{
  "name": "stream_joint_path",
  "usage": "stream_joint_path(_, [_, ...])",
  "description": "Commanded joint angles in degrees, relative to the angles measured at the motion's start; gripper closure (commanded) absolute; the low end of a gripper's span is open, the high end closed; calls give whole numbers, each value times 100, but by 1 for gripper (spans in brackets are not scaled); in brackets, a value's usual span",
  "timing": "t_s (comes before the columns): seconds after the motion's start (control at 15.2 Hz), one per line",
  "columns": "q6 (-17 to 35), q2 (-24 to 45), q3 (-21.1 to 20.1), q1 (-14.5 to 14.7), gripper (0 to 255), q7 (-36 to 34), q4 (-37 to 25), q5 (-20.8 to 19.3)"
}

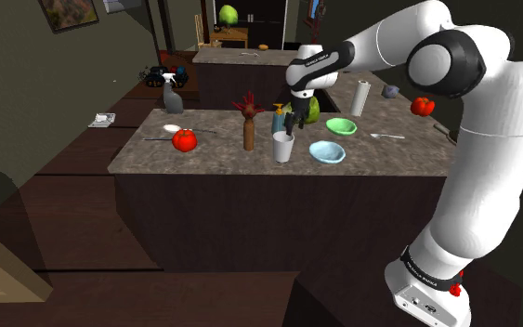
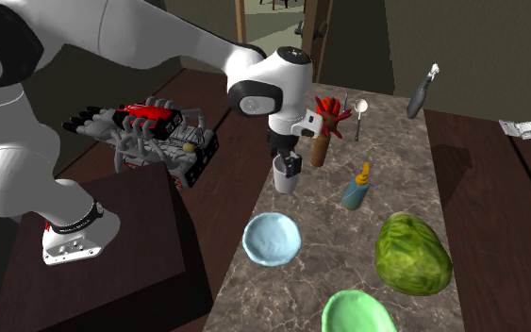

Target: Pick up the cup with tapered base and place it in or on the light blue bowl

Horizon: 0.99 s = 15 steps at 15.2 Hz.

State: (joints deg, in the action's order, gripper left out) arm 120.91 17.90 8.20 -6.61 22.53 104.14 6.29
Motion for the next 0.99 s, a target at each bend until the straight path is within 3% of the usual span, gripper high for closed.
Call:
stream_joint_path(0.0, [-14,420,-10,-85,0,122,-439,107])
stream_joint_path(0.2, [-49,919,-42,-180,0,220,-978,211])
stream_joint_path(0.66, [410,1189,-81,-179,0,258,-787,272])
stream_joint_path(0.92, [410,1189,-81,-179,0,258,-787,272])
